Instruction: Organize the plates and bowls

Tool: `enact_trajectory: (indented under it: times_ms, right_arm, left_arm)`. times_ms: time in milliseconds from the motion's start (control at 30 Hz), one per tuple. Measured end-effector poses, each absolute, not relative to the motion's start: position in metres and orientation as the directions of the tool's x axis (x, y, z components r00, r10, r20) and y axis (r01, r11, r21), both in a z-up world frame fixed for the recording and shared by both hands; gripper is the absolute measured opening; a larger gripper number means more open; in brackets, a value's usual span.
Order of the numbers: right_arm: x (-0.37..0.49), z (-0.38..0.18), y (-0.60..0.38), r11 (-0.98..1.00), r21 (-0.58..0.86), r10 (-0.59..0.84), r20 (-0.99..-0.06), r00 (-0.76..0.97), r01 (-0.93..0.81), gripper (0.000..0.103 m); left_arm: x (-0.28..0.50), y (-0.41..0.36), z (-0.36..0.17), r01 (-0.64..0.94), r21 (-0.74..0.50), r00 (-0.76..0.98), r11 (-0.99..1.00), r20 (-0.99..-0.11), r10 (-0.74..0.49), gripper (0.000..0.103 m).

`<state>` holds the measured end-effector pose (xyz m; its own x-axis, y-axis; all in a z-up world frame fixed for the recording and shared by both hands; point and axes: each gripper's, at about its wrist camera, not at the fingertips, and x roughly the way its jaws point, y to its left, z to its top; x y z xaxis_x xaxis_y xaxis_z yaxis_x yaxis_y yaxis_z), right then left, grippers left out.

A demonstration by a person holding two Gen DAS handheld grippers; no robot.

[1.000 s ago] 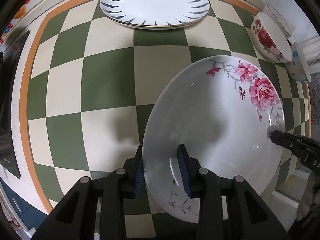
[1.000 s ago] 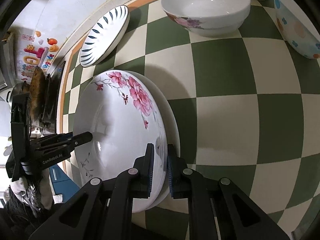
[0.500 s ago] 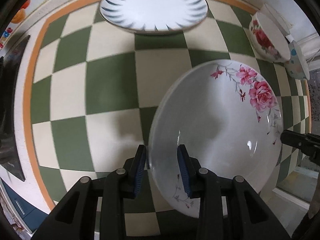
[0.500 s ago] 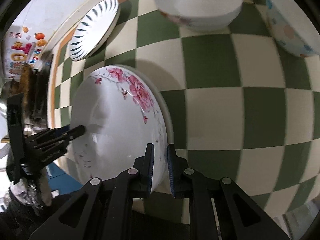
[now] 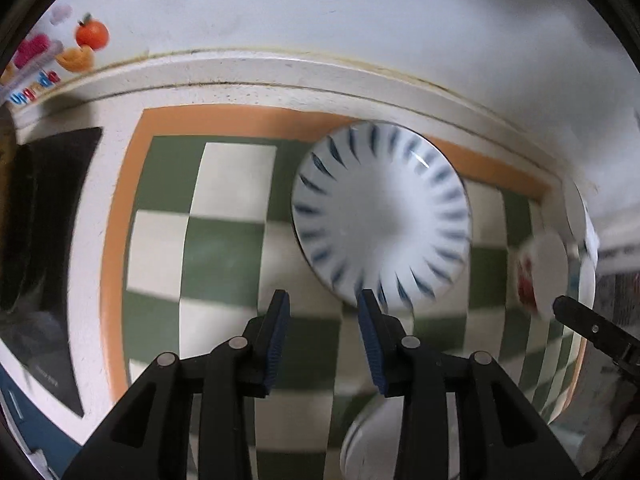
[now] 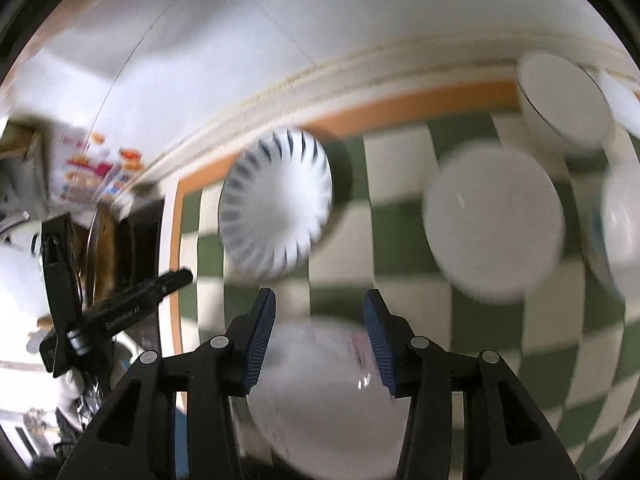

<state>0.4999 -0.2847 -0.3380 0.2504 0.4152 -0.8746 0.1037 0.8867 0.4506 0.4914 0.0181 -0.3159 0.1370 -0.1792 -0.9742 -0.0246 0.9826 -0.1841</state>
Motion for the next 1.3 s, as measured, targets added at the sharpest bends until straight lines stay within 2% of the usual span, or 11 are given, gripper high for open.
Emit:
enact_trajectory:
  times_ms: [200, 433, 533, 567, 900, 1300]
  right_arm:
    - [0.586, -0.392, -0.270, 0.885, 0.431, 0.401, -0.897, 0.185, 0.173, 0.049]
    - [0.625, -0.436, -0.266, 0.881, 0.425, 0.408, -0.905, 0.121, 0.206, 0.045]
    - [0.630, -0.447, -0.265, 0.881, 0.428, 0.417, -0.904, 0.096, 0.201, 0.018]
    - [0.630, -0.451, -0.263, 0.881, 0.432, 0.422, -0.902, 0.091, 0.192, 0.009]
    - [0.620, -0.444, -0.254, 0.899, 0.415, 0.400, -0.908, 0.124, 0.139, 0.009]
    - [0.569, -0.372, -0.262, 0.902, 0.426, 0.406, -0.893, 0.195, 0.072, 0.009]
  left_arm:
    - [0.540, 0.029, -0.368, -0.063, -0.178, 0.044, 0.982, -0.983, -0.176, 0.033]
    - [0.563, 0.025, -0.397, -0.039, -0.198, 0.006, 0.979, -0.980, -0.198, 0.032]
    - [0.565, 0.016, -0.395, 0.001, -0.203, 0.023, 0.979, -0.979, -0.203, 0.023]
    - [0.565, 0.014, -0.394, 0.009, -0.190, 0.029, 0.982, -0.981, -0.190, 0.023]
    - [0.553, -0.003, -0.370, 0.043, -0.156, 0.080, 0.987, -0.984, -0.159, 0.022]
    - [0.508, -0.018, -0.297, 0.092, -0.154, 0.162, 0.984, -0.972, -0.167, 0.022]
